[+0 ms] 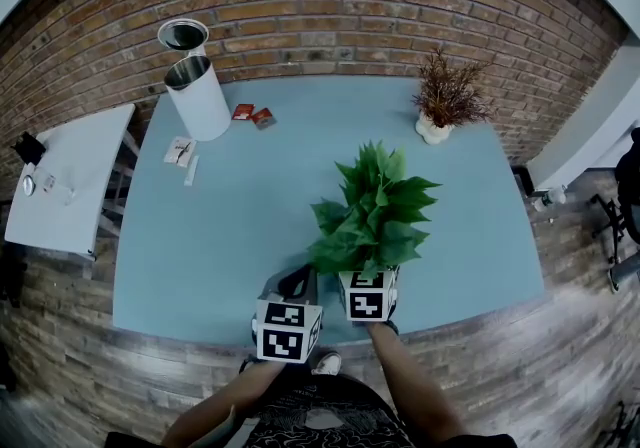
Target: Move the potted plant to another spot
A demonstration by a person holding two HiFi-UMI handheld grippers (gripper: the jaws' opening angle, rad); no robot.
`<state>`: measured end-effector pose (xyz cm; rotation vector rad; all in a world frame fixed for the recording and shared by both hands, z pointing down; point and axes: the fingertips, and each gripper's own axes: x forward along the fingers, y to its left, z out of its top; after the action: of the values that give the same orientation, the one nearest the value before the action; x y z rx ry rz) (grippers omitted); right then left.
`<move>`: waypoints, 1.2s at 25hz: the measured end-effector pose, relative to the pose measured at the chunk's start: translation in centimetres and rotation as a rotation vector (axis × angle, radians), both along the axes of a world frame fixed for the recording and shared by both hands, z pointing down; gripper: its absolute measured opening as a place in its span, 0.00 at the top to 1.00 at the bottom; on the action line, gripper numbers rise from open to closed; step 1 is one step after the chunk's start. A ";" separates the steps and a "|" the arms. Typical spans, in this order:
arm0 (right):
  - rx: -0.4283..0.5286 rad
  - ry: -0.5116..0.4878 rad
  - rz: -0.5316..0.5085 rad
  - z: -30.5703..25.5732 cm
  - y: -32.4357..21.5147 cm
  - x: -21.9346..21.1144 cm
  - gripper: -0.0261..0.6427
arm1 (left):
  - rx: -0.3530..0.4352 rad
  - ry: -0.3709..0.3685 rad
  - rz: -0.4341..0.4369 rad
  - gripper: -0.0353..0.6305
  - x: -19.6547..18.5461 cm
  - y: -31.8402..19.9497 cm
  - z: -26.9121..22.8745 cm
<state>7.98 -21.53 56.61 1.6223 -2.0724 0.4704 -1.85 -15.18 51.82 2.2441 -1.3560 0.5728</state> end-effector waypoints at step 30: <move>-0.002 0.006 -0.008 0.0 4.4 0.4 0.25 | 0.022 0.010 -0.007 0.95 0.6 3.5 -0.4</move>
<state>8.36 -17.15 56.63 1.6114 -2.0730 0.4635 -1.29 -11.69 51.37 2.2563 -1.3707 0.5458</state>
